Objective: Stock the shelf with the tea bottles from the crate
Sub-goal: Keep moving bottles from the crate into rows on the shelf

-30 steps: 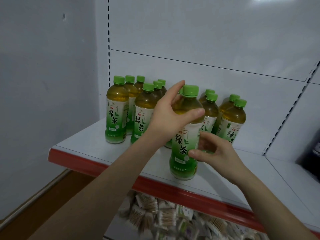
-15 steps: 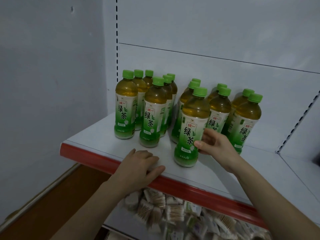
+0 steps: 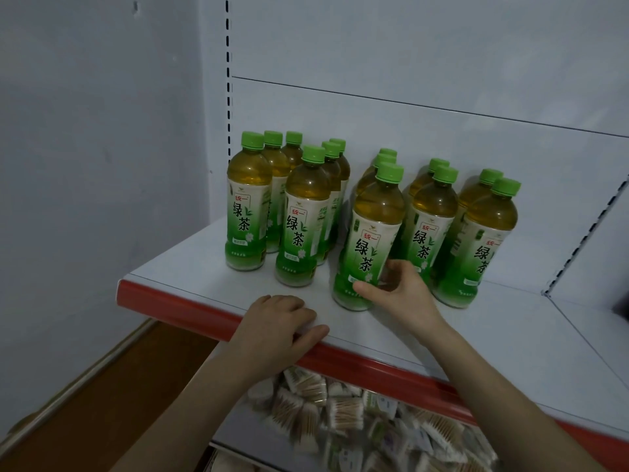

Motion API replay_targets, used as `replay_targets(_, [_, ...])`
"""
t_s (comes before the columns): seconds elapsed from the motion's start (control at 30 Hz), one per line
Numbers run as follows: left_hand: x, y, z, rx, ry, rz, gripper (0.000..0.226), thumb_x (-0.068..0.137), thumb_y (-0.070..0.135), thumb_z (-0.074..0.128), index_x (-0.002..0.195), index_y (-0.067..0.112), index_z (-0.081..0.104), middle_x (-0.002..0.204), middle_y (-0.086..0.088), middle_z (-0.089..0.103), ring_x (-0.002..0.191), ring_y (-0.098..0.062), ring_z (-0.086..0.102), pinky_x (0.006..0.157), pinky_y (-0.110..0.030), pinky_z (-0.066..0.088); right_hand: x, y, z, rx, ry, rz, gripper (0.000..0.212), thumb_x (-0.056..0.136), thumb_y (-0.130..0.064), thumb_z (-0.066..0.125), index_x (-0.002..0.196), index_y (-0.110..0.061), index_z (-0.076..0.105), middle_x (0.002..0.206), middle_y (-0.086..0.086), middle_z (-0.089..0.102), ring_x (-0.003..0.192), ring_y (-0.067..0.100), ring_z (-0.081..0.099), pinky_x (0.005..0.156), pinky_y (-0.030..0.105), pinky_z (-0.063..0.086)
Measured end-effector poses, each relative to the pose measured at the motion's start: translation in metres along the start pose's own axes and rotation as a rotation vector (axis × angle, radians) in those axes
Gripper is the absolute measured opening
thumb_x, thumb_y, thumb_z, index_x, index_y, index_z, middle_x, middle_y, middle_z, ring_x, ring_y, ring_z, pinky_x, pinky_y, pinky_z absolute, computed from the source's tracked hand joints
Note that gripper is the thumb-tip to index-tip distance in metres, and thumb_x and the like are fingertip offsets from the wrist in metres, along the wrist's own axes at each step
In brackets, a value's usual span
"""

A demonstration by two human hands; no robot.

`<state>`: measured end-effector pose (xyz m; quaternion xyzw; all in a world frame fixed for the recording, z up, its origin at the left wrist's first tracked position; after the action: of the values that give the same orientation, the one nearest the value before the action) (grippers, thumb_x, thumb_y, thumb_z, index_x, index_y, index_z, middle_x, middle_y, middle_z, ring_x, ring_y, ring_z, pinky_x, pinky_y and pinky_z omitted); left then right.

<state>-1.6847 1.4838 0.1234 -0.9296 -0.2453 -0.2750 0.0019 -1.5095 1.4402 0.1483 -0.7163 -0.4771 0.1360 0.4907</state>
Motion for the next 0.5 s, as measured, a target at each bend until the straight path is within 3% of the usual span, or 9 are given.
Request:
replay_targets(0.1, [0.0, 0.001, -0.001, -0.016, 0.025, 0.008, 0.049, 0.086, 0.054, 0.036, 0.088, 0.02, 0.072, 0.087, 0.0, 0.071, 0.079, -0.018, 0.066, 0.072, -0.033, 0.051, 0.002, -0.004, 0.006, -0.037, 0.022, -0.029, 0.049, 0.071, -0.025, 0.077, 0.103, -0.015, 0.042, 0.085, -0.018, 0.05, 0.074, -0.006, 0.048, 0.055, 0.001, 0.04])
replay_targets(0.33, [-0.001, 0.002, -0.006, 0.002, 0.088, 0.015, 0.045, 0.085, 0.052, 0.04, 0.083, 0.022, 0.073, 0.081, 0.003, 0.07, 0.073, -0.014, 0.066, 0.068, -0.028, 0.053, 0.013, -0.01, 0.021, -0.005, -0.104, -0.094, 0.042, 0.079, -0.017, 0.071, 0.116, -0.011, 0.053, 0.106, -0.004, 0.059, 0.095, 0.01, 0.056, 0.08, 0.018, 0.044])
replay_targets(0.5, [-0.001, 0.003, -0.007, 0.026, 0.1, 0.025, 0.045, 0.084, 0.052, 0.039, 0.083, 0.023, 0.073, 0.081, 0.003, 0.071, 0.073, -0.014, 0.067, 0.069, -0.027, 0.053, 0.015, -0.01, 0.025, 0.016, -0.112, -0.103, 0.042, 0.081, -0.015, 0.068, 0.119, -0.01, 0.051, 0.107, -0.005, 0.058, 0.096, 0.008, 0.054, 0.071, 0.006, 0.043])
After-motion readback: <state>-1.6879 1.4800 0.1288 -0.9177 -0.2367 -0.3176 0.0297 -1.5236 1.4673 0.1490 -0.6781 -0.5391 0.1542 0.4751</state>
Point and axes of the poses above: each hand's wrist, its own x-axis towards the middle knuckle, its own z-axis out of the palm, y = z × x, the point moved 10 cm from there along x, towards the middle knuckle
